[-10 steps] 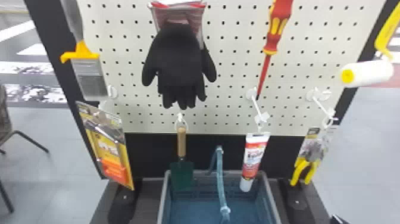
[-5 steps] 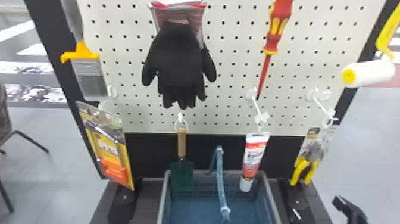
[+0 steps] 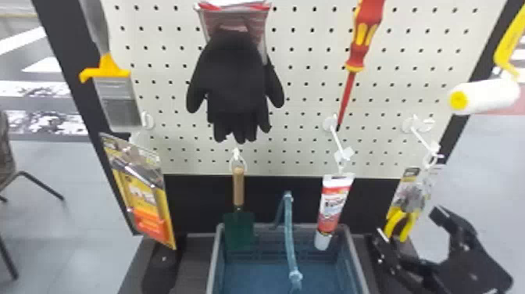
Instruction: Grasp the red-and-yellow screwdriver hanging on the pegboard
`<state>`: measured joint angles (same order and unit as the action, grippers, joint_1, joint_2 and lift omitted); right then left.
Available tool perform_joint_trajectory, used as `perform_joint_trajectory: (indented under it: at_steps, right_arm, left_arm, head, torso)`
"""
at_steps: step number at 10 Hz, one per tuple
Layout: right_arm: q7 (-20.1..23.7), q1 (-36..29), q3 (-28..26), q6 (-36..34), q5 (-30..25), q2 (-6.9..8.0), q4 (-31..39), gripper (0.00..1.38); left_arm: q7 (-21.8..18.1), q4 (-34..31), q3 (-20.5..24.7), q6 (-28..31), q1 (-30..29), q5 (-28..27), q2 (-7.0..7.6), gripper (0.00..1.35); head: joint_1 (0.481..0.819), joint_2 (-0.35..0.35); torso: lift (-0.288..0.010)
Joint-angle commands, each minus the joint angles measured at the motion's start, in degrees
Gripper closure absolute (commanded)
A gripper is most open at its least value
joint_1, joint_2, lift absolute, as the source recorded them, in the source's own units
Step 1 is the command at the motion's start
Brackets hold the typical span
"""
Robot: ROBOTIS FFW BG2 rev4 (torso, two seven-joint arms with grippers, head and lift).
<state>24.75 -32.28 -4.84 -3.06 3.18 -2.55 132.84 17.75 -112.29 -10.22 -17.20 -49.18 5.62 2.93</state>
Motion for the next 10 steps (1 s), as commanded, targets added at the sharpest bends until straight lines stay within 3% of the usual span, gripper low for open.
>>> perform_joint_trajectory:
  at_steps: [1, 7, 10]
  right_arm:
    - [1.09, 2.47, 0.09, -1.33, -0.46, 0.0, 1.12, 0.19]
    - [5.31, 12.31, 0.35, -5.81, -1.6, 0.0, 4.63, 0.19]
    - [8.82, 20.31, 0.53, -8.8, -2.21, 0.0, 4.35, 0.18]
  left_arm:
    - [0.0, -0.01, -0.15, 0.24, 0.05, 0.0, 0.23, 0.4]
    - [0.0, -0.01, -0.42, 0.59, 0.67, 0.18, 0.5, 0.4]
    - [0.0, -0.01, -0.77, 0.76, 1.16, 0.26, 0.67, 0.4]
  head:
    - [0.549, 0.0]
    - [0.549, 0.0]
    - [0.549, 0.0]
  torso:
    - [-0.1]
    - [-0.1]
    - [-0.1]
